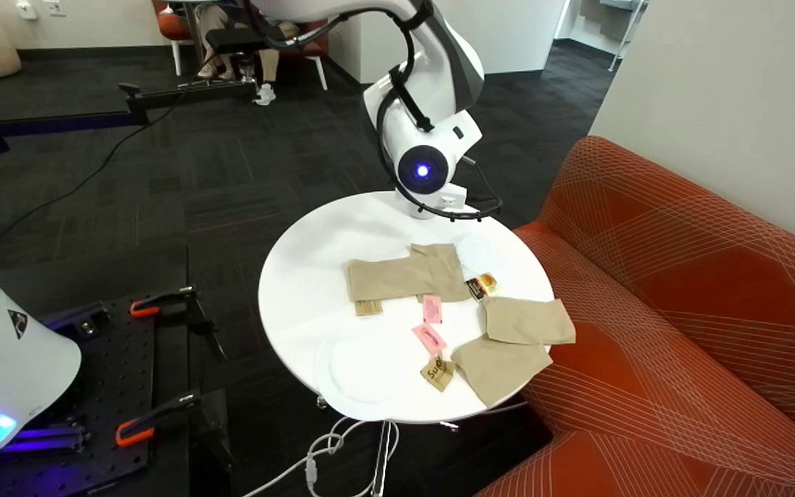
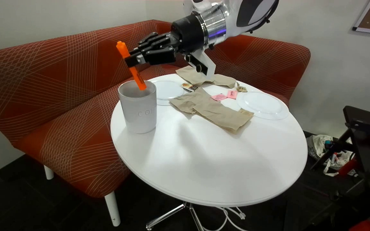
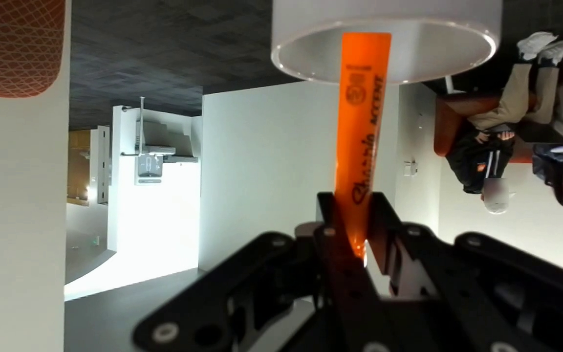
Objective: Put the orange sharpie in the mug
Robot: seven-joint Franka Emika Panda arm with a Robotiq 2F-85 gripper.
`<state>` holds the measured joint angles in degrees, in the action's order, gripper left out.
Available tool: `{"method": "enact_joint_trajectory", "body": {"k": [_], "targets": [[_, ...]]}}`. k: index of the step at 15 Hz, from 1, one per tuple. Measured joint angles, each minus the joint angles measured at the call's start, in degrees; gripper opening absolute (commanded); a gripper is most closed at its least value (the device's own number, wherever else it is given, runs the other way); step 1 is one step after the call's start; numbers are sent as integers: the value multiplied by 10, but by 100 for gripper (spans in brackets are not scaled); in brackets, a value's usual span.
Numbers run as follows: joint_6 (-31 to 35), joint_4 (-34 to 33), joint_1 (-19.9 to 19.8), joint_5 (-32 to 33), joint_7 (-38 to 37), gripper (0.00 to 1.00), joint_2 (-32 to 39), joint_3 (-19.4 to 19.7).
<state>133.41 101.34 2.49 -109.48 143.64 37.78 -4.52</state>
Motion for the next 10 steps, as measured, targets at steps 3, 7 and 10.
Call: {"method": "enact_joint_trajectory", "body": {"k": [3, 7, 10], "targets": [[0, 2, 3, -1, 0, 30, 7, 1], [-1, 5, 4, -3, 0, 66, 11, 2], [-2, 6, 4, -5, 0, 90, 11, 4]]}}
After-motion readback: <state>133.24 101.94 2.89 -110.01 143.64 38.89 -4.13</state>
